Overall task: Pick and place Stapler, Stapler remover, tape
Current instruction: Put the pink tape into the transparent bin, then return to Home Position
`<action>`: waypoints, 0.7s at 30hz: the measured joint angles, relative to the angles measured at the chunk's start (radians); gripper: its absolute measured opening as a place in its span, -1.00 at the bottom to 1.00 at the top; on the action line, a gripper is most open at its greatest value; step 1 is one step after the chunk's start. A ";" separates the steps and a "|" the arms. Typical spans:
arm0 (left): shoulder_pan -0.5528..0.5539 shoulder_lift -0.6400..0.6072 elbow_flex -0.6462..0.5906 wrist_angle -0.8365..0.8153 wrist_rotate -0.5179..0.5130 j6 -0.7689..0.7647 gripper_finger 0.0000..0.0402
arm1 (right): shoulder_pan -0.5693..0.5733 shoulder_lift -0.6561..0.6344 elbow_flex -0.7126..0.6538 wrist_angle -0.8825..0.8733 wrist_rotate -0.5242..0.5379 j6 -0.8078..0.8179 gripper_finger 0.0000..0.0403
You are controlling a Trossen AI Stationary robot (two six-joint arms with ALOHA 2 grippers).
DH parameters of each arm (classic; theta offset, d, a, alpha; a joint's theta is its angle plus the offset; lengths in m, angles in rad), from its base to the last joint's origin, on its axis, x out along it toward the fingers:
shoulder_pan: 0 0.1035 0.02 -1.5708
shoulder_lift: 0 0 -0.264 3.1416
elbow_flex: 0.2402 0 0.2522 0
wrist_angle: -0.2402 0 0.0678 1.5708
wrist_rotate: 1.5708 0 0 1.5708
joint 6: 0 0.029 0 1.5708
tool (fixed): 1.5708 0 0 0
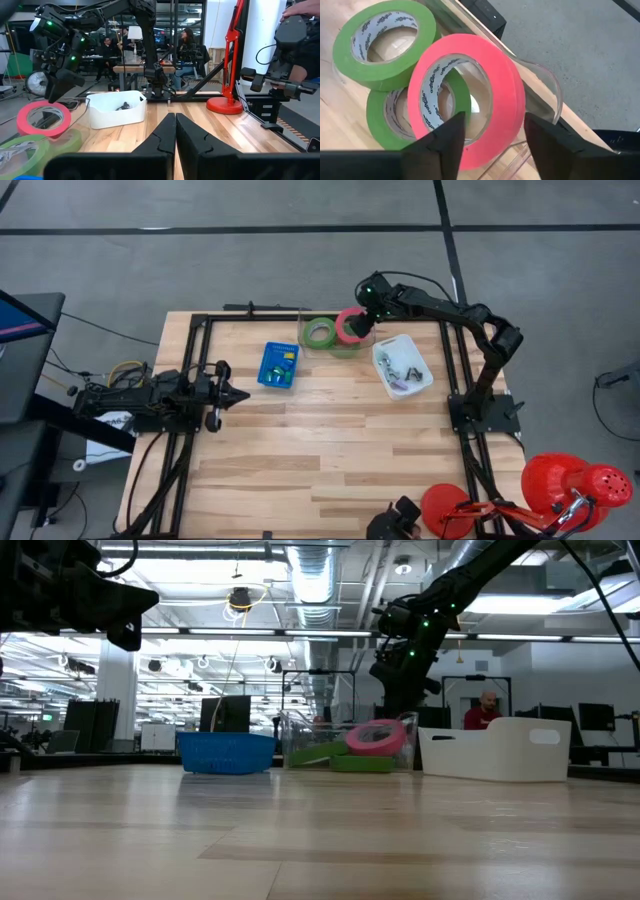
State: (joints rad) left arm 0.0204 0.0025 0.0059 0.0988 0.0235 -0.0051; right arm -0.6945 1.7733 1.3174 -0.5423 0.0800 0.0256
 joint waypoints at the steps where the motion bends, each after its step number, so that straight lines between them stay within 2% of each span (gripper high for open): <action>1: 0.000 0.000 0.000 0.001 0.000 0.000 -0.98 | 0.000 0.000 0.000 0.000 0.000 0.001 -0.01; 8: 0.000 0.000 0.000 0.001 0.000 0.000 -0.98 | 0.010 0.000 0.000 0.003 -0.001 0.001 0.20; 21: 0.000 0.000 0.000 0.003 0.000 0.000 -0.98 | 0.078 -0.107 0.000 0.096 -0.004 0.001 0.21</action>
State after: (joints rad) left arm 0.0203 0.0025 0.0057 0.1022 0.0235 -0.0051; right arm -0.6160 1.6667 1.3178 -0.4467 0.0756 0.0265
